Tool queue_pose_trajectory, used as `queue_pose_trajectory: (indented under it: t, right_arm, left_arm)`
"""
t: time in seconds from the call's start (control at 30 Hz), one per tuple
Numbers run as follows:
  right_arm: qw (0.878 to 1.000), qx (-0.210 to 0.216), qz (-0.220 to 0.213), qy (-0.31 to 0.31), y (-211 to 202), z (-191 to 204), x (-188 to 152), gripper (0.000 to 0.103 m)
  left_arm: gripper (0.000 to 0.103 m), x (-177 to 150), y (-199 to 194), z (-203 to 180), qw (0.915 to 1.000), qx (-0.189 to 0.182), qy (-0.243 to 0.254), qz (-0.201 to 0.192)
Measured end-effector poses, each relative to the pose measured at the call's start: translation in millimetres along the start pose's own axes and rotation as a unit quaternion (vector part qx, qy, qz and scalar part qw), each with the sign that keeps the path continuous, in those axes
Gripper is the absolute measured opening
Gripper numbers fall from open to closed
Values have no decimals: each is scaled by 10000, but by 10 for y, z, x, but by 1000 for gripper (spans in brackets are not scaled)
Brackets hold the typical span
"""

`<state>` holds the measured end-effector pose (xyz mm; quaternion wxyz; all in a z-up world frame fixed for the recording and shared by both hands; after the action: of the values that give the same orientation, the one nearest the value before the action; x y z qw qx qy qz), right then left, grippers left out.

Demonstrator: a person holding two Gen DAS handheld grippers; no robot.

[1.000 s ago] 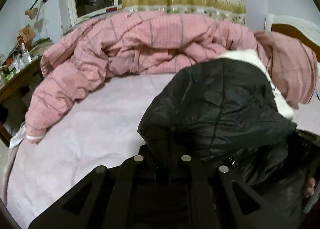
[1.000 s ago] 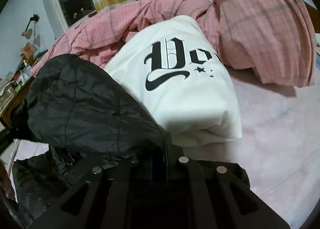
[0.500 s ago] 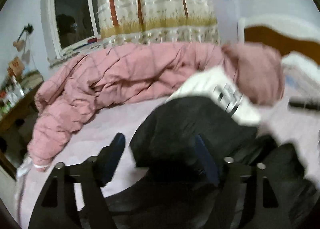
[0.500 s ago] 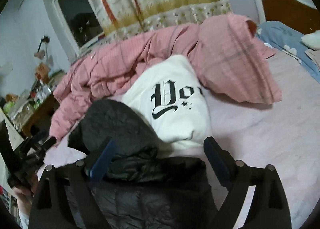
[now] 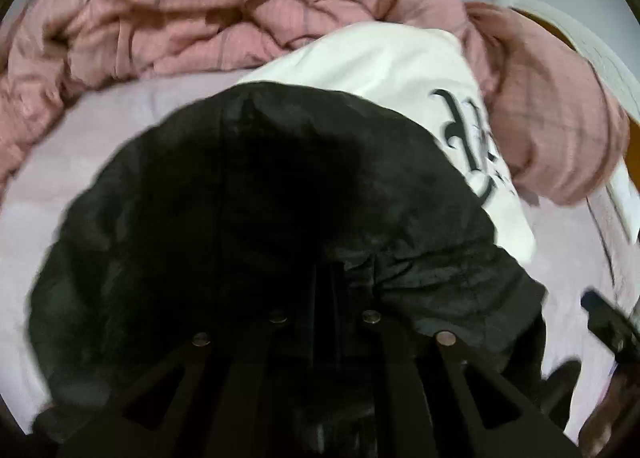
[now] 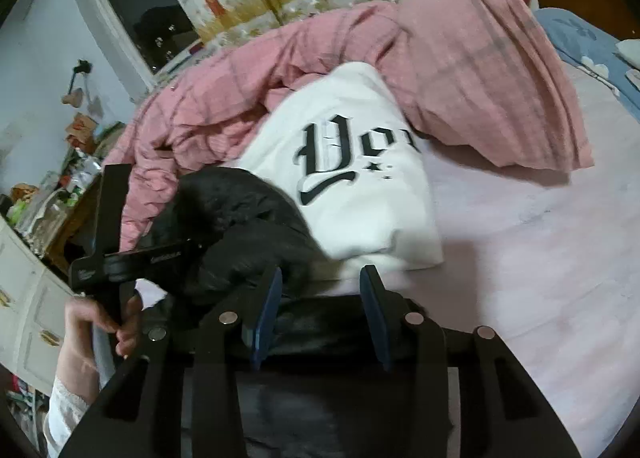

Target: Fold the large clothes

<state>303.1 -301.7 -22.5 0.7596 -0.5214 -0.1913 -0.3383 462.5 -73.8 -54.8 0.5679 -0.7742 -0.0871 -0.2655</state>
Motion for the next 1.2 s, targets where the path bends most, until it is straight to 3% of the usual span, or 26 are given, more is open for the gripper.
queue_pose_trajectory:
  t: [0.1,0.13,0.17,0.2,0.23,0.27,0.33,0.43,0.57,0.67,0.73,0.8,0.83,0.93,1.07,1.1,1.2]
  right_arm:
    - [9996,8,149,259,61,-170,20,43]
    - [9991,42,151,404,62,-232,27,43]
    - [9987,56,142,492,63,-268,31,44]
    - [9983,76,115,564,56,-297,37,44]
    - [9982,77,100,585,48,-314,45,46]
    - [9981,41,84,601,44,-325,51,49]
    - [9981,-128,7,600,20,-332,61,50]
    - [9985,-168,-26,515,0,-302,65,55]
    - [9989,-116,5,464,12,-268,57,55]
    - [9984,-128,2,542,66,-266,0,62]
    - [9990,-130,238,361,173,-231,-57,62]
    - [9989,-194,255,335,194,-245,-46,62]
    - [9989,-233,200,364,171,-260,-29,62]
    - [9988,-260,-89,404,-1,-306,22,62]
    - [9973,-538,-237,431,-103,-355,53,63]
    - [9975,-491,-217,458,-135,-362,65,63]
    - [9978,-172,-425,479,-347,-294,104,63]
  left_arm:
    - [7,62,-59,24,9996,-153,-228,-87]
    - [16,76,-152,-1,9996,-148,-166,-172]
    - [38,81,-283,-43,9993,-134,-73,-337]
    - [52,96,-434,-92,9985,-144,23,-529]
    - [75,131,-590,-146,9970,-138,90,-751]
    - [81,169,-771,-210,9946,-104,130,-1022]
    - [82,267,-966,-271,9928,-94,87,-1192]
    - [82,452,-874,-240,9964,50,-442,-720]
    - [82,588,-430,-105,9931,-20,-1168,-143]
    - [82,681,-131,-34,9894,118,-1446,37]
    - [77,711,-4,22,9875,203,-1558,127]
    - [44,693,66,38,9874,220,-1547,259]
    - [9,648,72,53,9865,281,-1569,369]
    - [6,538,-190,42,9891,97,-1462,140]
    - [6,215,-1005,-124,9947,238,-681,-734]
    - [5,95,-1210,-121,9930,221,-698,-923]
    - [5,-354,-1849,-204,9870,-393,-697,-1392]
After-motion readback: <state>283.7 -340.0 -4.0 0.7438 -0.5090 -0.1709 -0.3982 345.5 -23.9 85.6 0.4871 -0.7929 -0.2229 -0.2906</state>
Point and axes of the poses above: each gripper's, at about its wrist camera, not at the fingertips, and y roughly the way its jaws point, z to its left, x to its top, the point moved 3 cm from there along y, roughly the way its jaws point, and after that the axes turned 2 degrees about -x, right-handed, at the moved point
